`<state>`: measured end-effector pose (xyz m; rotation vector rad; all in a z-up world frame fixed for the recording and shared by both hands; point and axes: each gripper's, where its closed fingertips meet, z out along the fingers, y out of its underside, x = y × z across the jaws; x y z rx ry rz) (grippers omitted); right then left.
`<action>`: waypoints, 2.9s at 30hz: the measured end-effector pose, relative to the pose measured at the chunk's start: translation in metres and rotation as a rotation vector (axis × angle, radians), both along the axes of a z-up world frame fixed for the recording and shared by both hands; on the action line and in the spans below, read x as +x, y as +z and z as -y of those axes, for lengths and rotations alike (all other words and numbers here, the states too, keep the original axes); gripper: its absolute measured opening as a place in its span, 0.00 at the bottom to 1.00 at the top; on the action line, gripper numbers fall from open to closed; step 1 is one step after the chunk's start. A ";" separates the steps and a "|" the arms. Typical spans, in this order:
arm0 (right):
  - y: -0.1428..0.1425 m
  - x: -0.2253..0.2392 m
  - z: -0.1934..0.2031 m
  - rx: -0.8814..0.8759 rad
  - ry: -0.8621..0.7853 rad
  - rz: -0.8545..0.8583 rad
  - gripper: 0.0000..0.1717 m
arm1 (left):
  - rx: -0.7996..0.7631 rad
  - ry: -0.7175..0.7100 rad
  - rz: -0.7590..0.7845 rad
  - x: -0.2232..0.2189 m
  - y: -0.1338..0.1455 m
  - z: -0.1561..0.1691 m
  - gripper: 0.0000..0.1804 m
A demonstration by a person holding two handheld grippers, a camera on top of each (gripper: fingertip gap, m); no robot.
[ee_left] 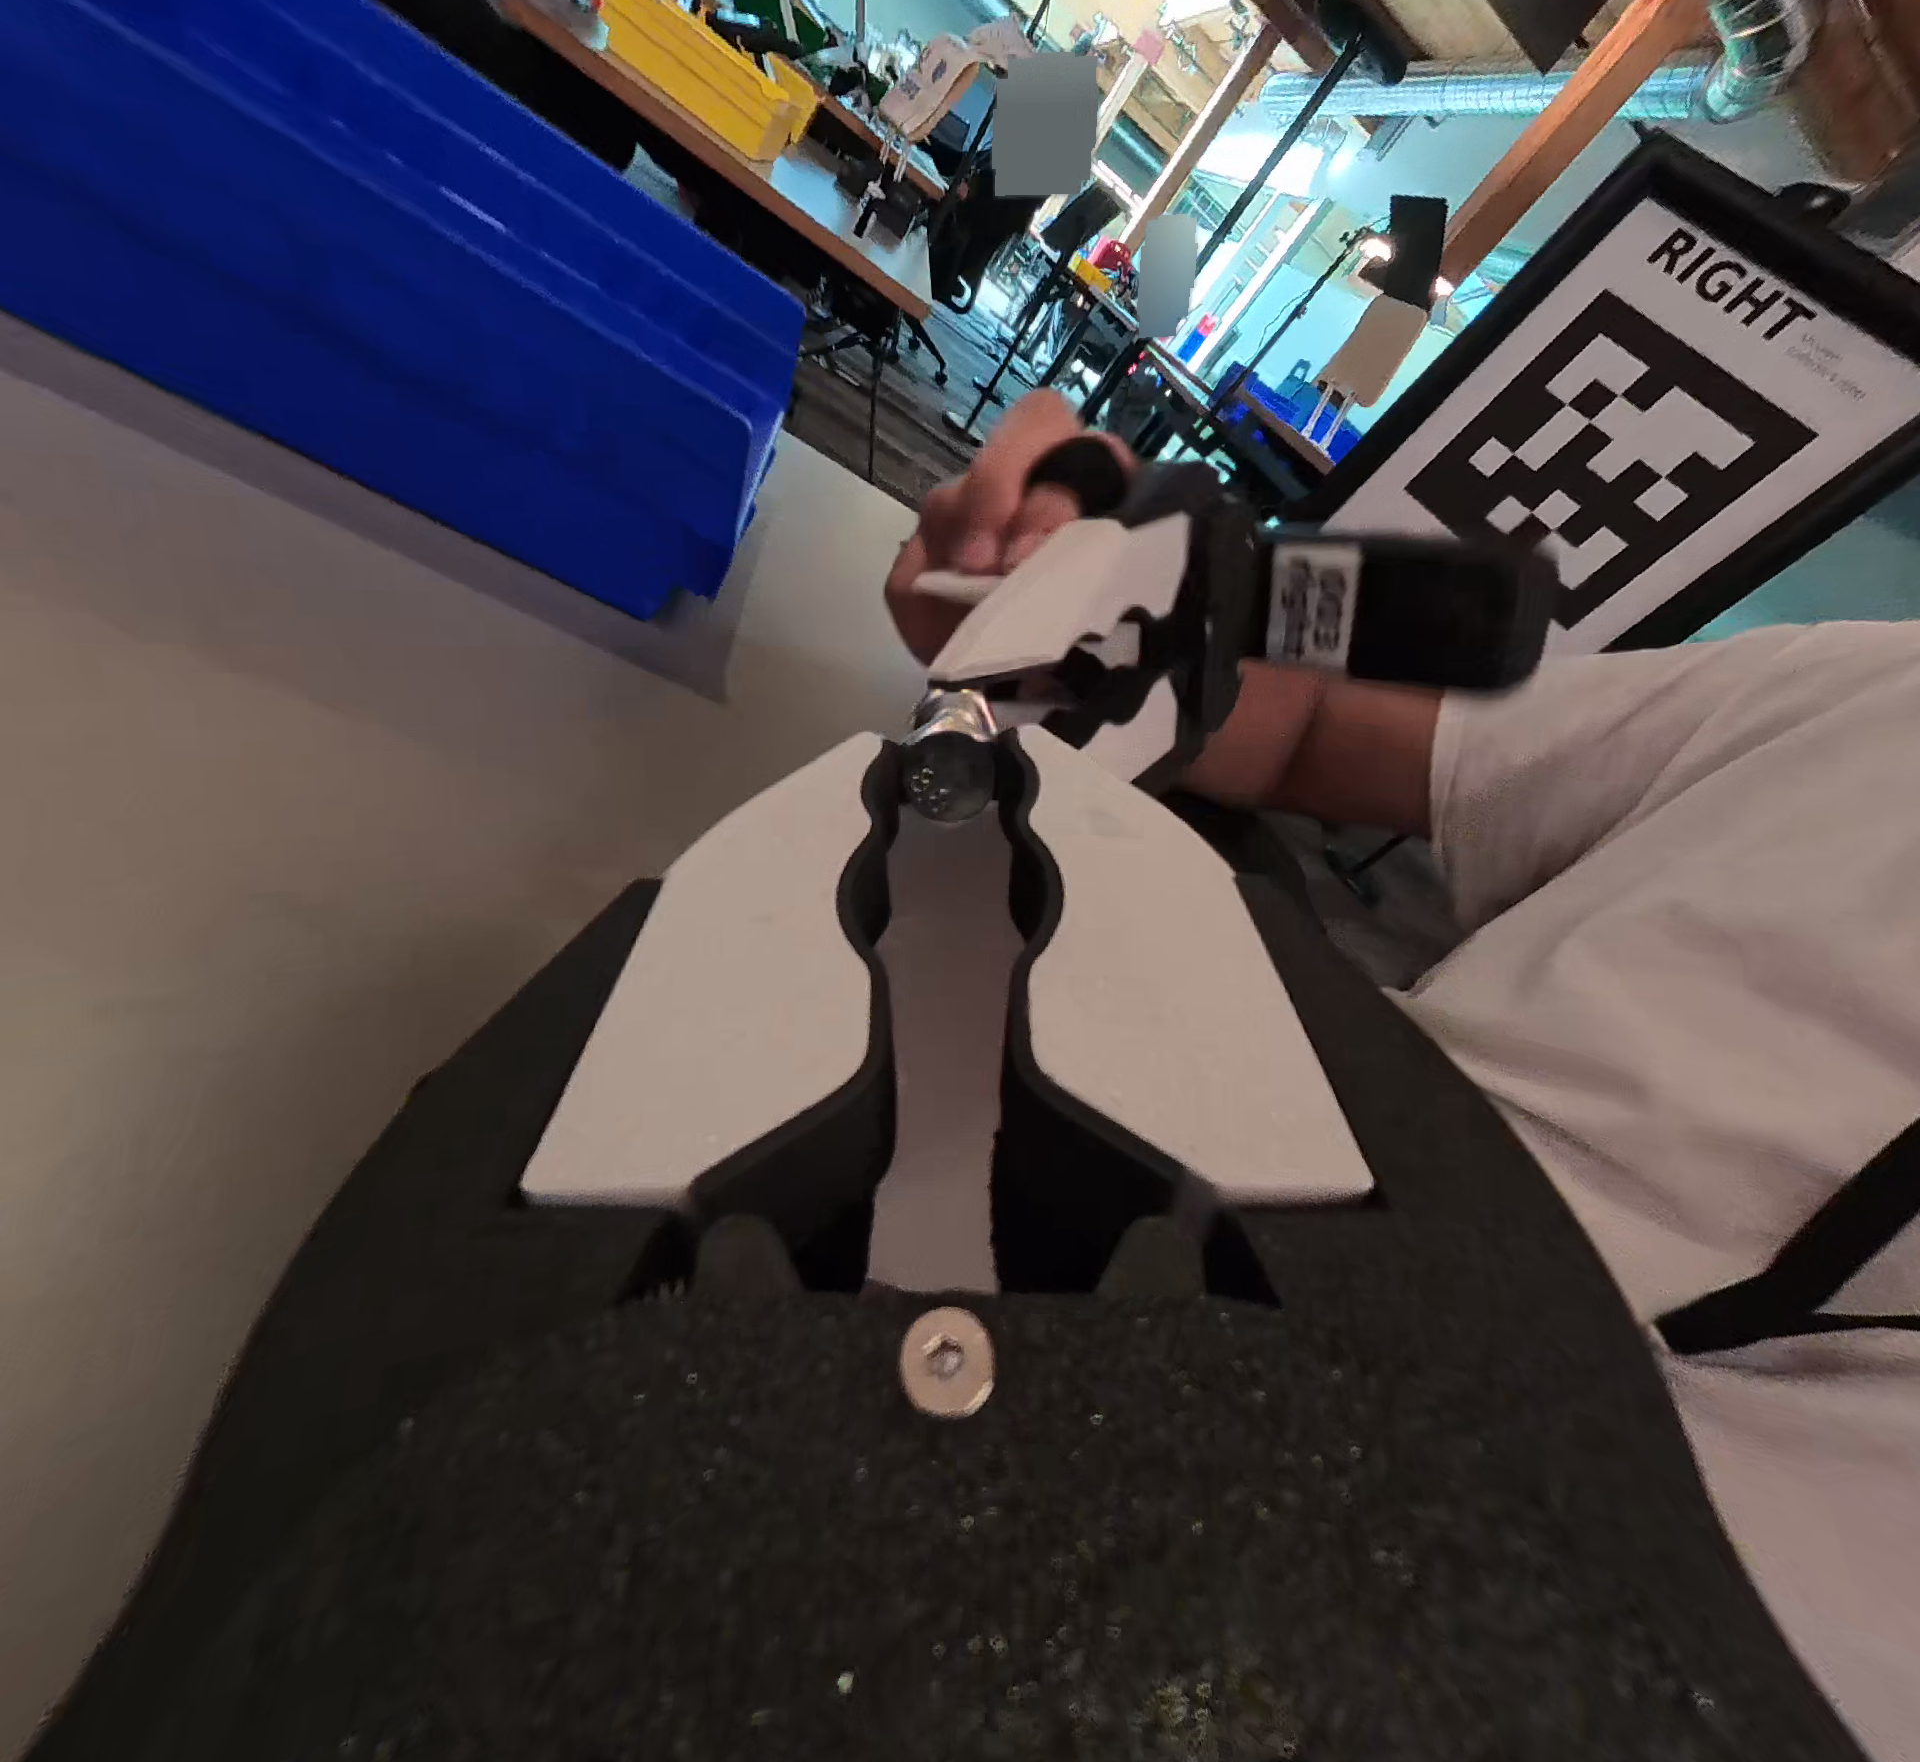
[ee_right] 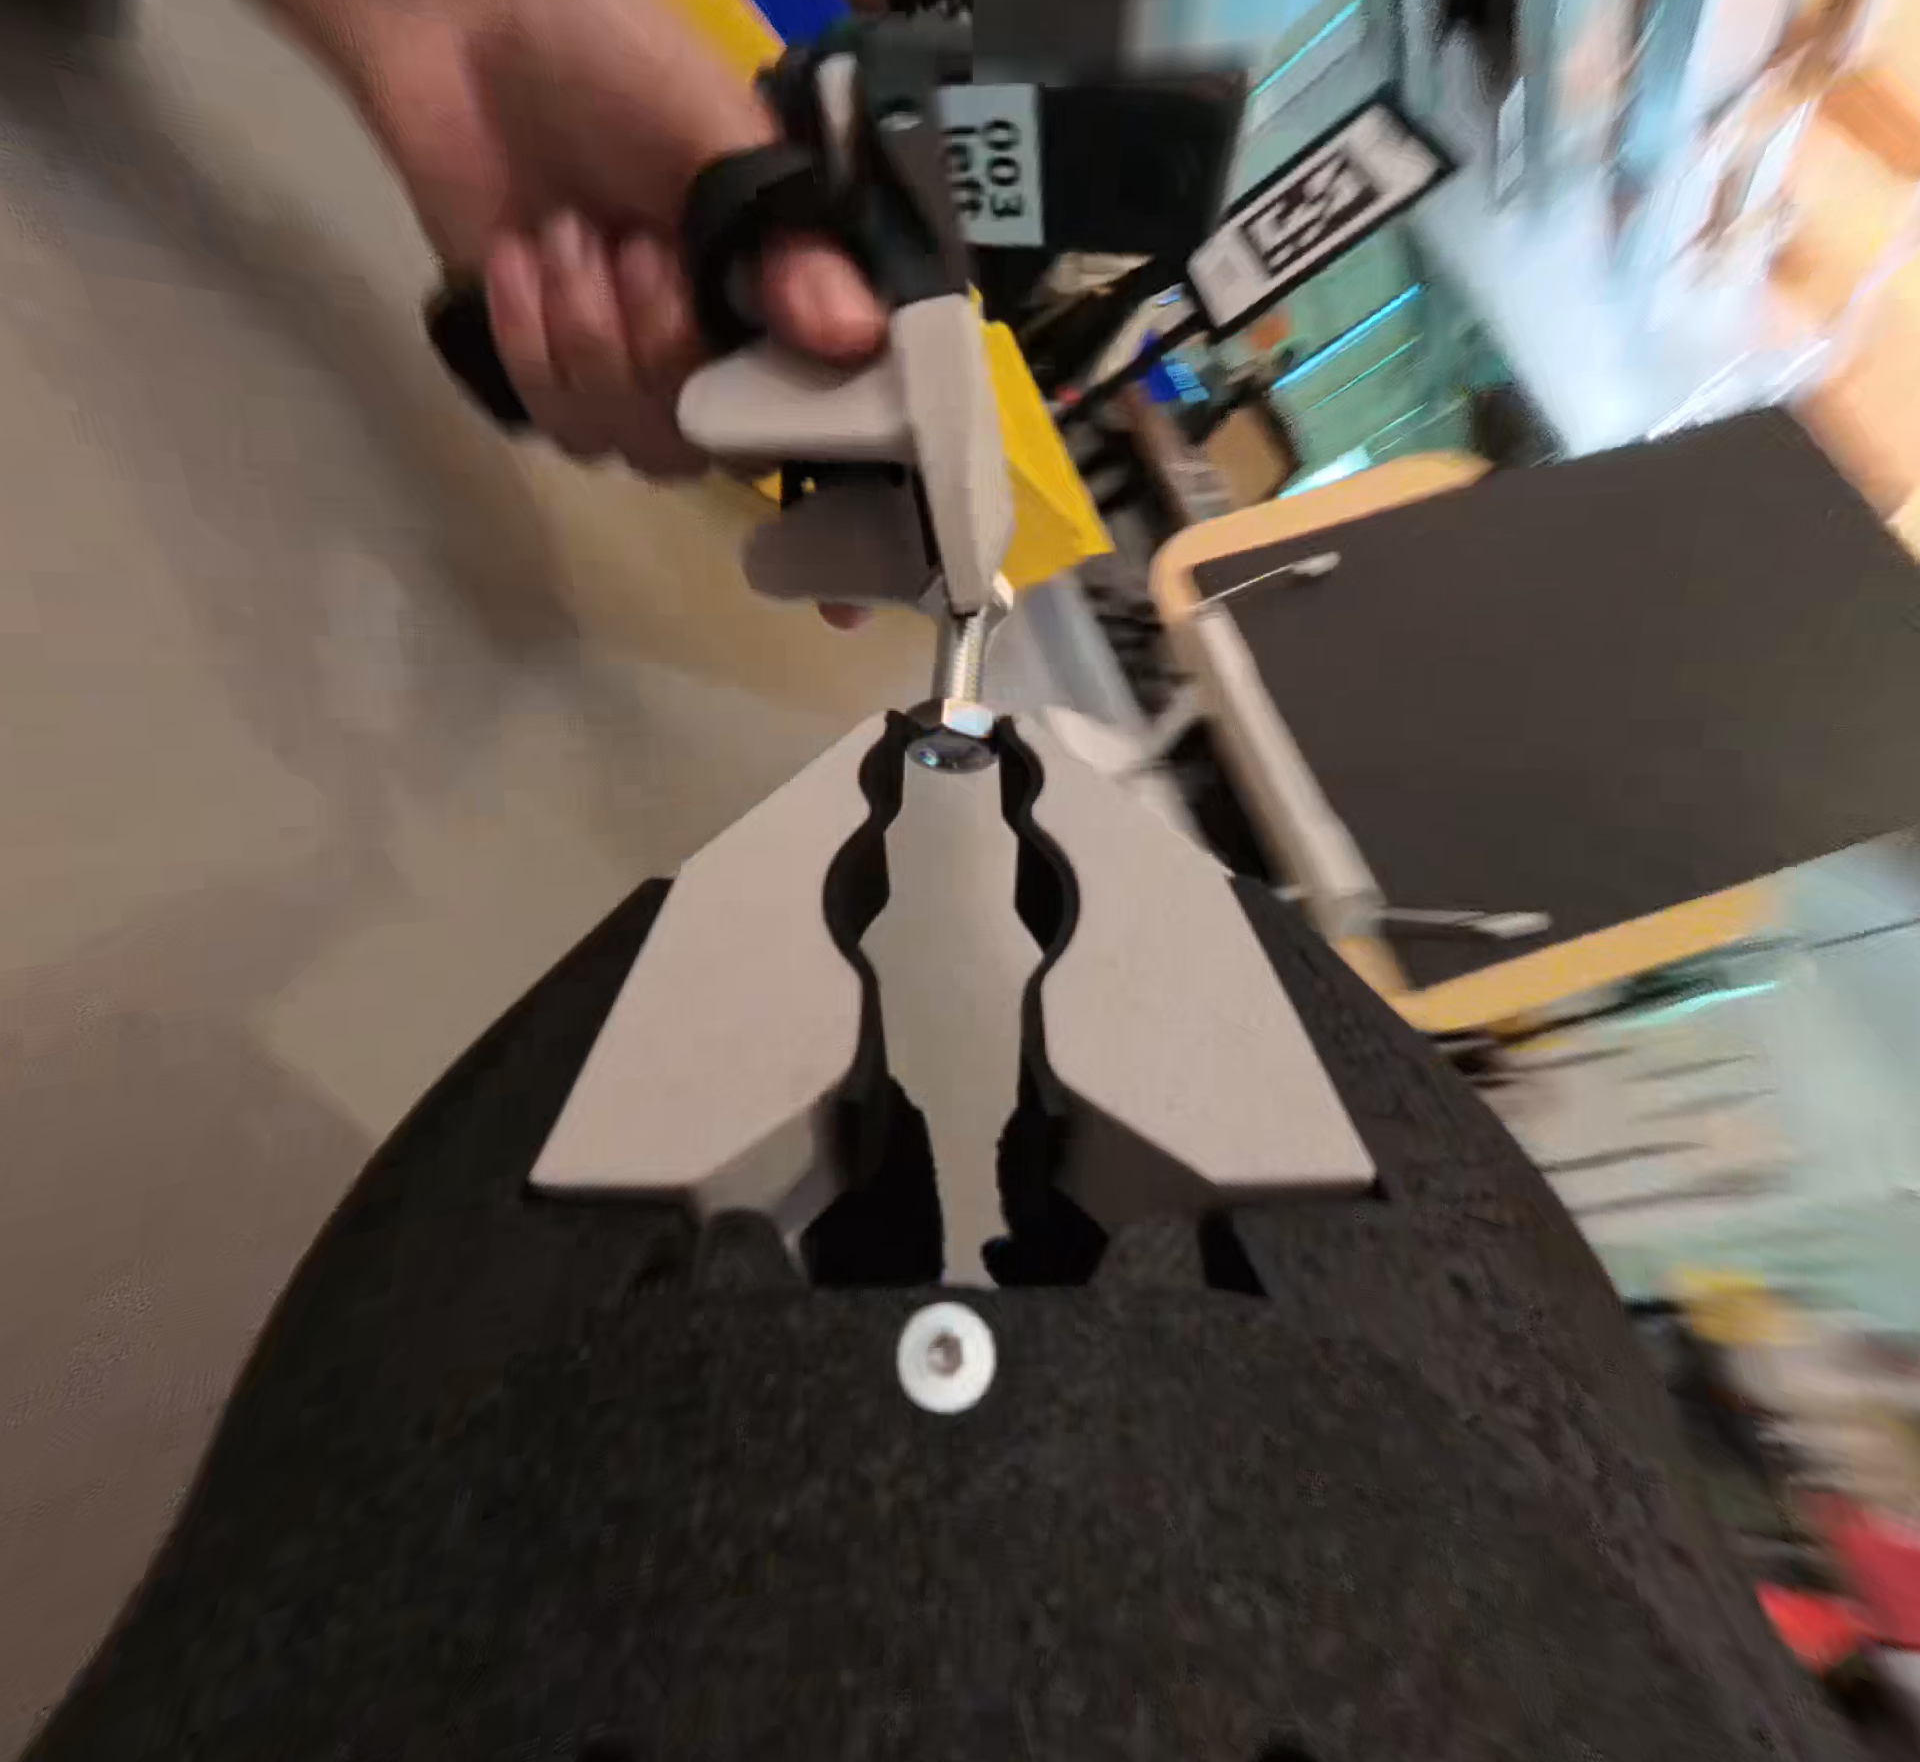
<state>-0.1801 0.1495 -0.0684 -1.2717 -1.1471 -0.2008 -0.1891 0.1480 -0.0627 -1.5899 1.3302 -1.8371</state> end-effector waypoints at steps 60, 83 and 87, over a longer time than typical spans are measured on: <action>-0.011 0.003 -0.022 -0.589 0.081 -0.619 0.32 | -0.122 0.055 0.096 -0.006 0.021 -0.020 0.10; 0.003 -0.002 -0.012 -0.025 -0.042 -0.014 0.11 | -0.081 0.011 0.035 0.001 0.006 -0.008 0.10; 0.012 -0.012 -0.008 -0.664 0.175 -0.644 0.11 | -0.052 0.005 0.086 -0.004 0.016 -0.009 0.10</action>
